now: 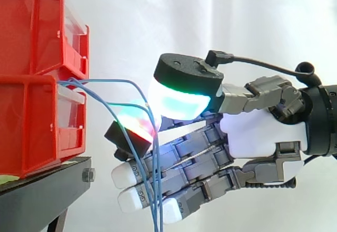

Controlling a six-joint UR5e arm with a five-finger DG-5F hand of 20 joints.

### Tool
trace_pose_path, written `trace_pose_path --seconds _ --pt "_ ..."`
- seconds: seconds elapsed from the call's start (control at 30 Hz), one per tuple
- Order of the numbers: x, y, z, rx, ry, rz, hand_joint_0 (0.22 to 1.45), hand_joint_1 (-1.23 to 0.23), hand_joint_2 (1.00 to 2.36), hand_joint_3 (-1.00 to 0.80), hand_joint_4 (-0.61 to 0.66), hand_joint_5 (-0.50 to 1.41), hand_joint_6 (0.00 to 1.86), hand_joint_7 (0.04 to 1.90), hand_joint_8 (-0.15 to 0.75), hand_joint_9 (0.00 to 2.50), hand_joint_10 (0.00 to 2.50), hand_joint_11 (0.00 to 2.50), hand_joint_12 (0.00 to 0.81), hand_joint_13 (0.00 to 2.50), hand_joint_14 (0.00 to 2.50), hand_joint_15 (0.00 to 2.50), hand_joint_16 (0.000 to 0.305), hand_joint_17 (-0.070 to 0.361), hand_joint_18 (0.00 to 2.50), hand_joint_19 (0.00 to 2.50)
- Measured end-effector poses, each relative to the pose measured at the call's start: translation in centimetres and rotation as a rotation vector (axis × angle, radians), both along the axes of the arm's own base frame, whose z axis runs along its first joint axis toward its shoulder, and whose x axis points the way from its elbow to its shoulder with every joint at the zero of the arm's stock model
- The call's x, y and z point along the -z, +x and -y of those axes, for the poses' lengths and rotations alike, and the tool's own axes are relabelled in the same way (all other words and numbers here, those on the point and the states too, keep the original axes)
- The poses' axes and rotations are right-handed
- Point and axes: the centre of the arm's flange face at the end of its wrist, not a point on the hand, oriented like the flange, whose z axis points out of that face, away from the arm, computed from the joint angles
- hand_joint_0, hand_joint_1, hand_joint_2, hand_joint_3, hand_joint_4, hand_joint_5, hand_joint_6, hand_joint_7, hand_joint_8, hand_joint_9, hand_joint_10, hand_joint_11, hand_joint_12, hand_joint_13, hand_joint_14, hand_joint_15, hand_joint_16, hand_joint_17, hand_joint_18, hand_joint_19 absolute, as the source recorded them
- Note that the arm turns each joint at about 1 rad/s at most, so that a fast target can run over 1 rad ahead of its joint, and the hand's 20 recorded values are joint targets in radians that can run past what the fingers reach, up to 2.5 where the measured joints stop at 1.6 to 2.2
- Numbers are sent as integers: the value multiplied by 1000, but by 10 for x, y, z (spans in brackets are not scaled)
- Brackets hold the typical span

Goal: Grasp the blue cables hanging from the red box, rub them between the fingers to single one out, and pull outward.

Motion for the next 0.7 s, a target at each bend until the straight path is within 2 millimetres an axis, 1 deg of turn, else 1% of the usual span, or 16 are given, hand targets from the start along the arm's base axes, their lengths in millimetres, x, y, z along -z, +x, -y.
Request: trace_pose_path --seconds 0.17,0.27,0.37,0.6,0.7 --pt "0 0 0 0 0 0 526 -742 1000 -500 268 -160 809 989 266 814 7 349 345 745 10 258 42 95 766 449" --pt "0 0 0 0 0 0 513 -674 1000 -500 269 -142 788 1019 273 860 7 348 352 768 8 255 43 96 790 453" --pt "0 0 0 0 0 1 511 -656 1000 -500 269 -137 778 1030 274 875 7 351 354 771 8 256 43 97 796 449" --pt "-1 0 0 0 0 1 532 -672 1000 -500 261 -131 767 1061 268 887 8 356 347 768 10 259 42 94 791 457" --pt "-1 0 0 0 0 1 578 -726 1001 -486 251 -130 763 1099 261 882 8 361 339 762 9 255 40 90 776 462"
